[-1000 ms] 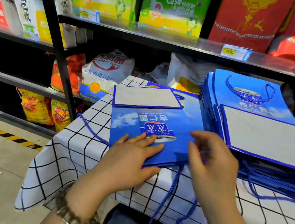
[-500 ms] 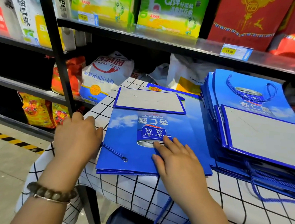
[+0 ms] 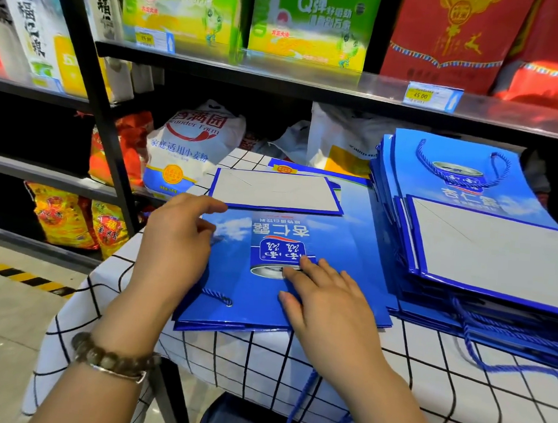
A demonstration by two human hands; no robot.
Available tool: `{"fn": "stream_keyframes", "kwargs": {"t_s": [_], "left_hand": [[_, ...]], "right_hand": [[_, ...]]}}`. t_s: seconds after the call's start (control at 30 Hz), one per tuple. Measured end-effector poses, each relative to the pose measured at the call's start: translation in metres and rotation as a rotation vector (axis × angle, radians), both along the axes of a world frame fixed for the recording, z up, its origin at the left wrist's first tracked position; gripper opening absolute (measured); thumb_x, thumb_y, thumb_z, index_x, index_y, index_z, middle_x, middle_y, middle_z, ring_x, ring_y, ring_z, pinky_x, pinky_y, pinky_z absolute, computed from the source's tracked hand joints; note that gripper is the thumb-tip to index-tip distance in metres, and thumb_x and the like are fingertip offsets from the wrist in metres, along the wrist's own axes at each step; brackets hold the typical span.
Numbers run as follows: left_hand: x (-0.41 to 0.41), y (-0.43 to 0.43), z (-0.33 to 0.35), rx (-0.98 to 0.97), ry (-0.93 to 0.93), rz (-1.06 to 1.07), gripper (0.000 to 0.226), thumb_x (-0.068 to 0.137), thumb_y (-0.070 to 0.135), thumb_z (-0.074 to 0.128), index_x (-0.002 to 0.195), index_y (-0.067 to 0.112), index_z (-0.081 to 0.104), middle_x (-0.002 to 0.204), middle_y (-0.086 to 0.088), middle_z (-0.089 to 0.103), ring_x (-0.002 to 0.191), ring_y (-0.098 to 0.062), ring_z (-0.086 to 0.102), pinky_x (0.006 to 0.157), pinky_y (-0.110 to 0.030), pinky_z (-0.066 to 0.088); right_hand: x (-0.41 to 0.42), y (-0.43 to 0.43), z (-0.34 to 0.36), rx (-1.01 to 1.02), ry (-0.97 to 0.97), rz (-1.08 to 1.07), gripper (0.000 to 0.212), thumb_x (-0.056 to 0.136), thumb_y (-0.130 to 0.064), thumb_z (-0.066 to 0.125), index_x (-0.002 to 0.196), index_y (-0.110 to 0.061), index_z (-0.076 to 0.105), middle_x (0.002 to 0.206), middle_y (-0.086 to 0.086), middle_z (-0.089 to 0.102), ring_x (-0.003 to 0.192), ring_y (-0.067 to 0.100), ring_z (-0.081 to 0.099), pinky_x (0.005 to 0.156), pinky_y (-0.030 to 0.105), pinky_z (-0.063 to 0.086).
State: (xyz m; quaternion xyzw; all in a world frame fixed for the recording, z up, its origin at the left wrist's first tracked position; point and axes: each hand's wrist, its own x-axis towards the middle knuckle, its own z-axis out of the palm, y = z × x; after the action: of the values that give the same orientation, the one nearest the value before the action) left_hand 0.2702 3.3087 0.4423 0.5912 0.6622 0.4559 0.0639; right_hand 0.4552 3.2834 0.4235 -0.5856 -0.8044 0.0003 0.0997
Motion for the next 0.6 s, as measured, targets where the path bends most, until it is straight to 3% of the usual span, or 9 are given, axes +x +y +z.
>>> {"fn": "stream_keyframes", "kwargs": {"t_s": [0.07,0.13,0.17,0.23,0.3,0.37,0.47,0.6], "left_hand": [[0.009,-0.002,0.008,0.022,-0.063,-0.055,0.035,0.080,-0.009,0.059,0.097,0.020,0.066,0.099,0.003,0.057,0.065,0.003,0.058,0.065,-0.010,0.042],[0.020,-0.006,0.017,-0.007,-0.214,-0.187,0.037,0.079,-0.010,0.060,0.085,0.026,0.062,0.092,0.003,0.062,0.065,0.000,0.062,0.058,-0.006,0.045],[0.026,-0.010,0.020,-0.046,-0.315,-0.282,0.039,0.078,-0.012,0.061,0.081,0.027,0.062,0.086,0.004,0.065,0.066,0.001,0.063,0.054,-0.007,0.046],[0.037,-0.019,0.024,-0.129,-0.495,-0.464,0.044,0.075,-0.018,0.060,0.078,0.025,0.064,0.075,0.009,0.069,0.064,0.000,0.062,0.054,-0.010,0.047],[0.041,-0.025,0.021,-0.172,-0.607,-0.598,0.046,0.071,-0.025,0.058,0.079,0.020,0.065,0.075,0.012,0.070,0.062,-0.003,0.063,0.058,-0.014,0.050],[0.038,-0.029,0.018,-0.177,-0.725,-0.697,0.044,0.063,-0.025,0.063,0.077,0.017,0.068,0.075,0.007,0.070,0.060,-0.006,0.063,0.058,-0.016,0.051],[0.032,-0.031,0.016,-0.163,-0.883,-0.758,0.036,0.055,-0.013,0.060,0.073,0.016,0.072,0.076,0.004,0.071,0.058,-0.009,0.064,0.055,-0.018,0.051],[0.025,-0.023,0.015,-0.073,-0.783,-0.589,0.037,0.060,-0.017,0.064,0.082,0.012,0.063,0.073,0.010,0.070,0.059,-0.003,0.063,0.057,-0.013,0.049]], "right_hand": [[0.000,-0.001,0.001,-0.033,0.058,0.028,0.052,0.082,-0.047,0.027,0.109,-0.025,0.066,0.119,0.000,0.065,0.112,0.023,0.060,0.094,0.042,0.045],[0.003,-0.001,0.005,-0.088,0.086,0.057,0.054,0.090,-0.051,0.024,0.136,-0.026,0.042,0.145,-0.003,0.040,0.137,0.018,0.032,0.112,0.036,0.021],[0.005,0.001,0.008,-0.114,0.104,0.079,0.053,0.094,-0.049,0.029,0.142,-0.027,0.029,0.150,-0.005,0.032,0.141,0.015,0.022,0.114,0.033,0.012],[0.007,0.006,0.017,-0.171,0.142,0.073,0.057,0.094,-0.044,0.040,0.144,-0.028,0.019,0.147,-0.001,0.036,0.140,0.016,0.022,0.115,0.034,0.010],[0.006,0.010,0.025,-0.188,0.139,0.083,0.061,0.092,-0.041,0.046,0.144,-0.031,0.017,0.137,0.003,0.047,0.130,0.022,0.036,0.114,0.039,0.018],[0.002,0.017,0.028,-0.193,0.210,0.129,0.063,0.089,-0.036,0.053,0.143,-0.036,0.020,0.132,0.001,0.047,0.121,0.024,0.045,0.106,0.039,0.032],[-0.005,0.021,0.026,-0.256,0.469,0.255,0.041,0.087,-0.023,0.059,0.126,-0.031,0.051,0.128,-0.003,0.046,0.116,0.018,0.048,0.098,0.034,0.040],[0.000,0.025,0.027,-0.194,0.617,0.235,0.013,0.084,-0.024,0.064,0.094,-0.018,0.070,0.084,-0.005,0.065,0.080,0.005,0.056,0.078,0.026,0.046]]}}
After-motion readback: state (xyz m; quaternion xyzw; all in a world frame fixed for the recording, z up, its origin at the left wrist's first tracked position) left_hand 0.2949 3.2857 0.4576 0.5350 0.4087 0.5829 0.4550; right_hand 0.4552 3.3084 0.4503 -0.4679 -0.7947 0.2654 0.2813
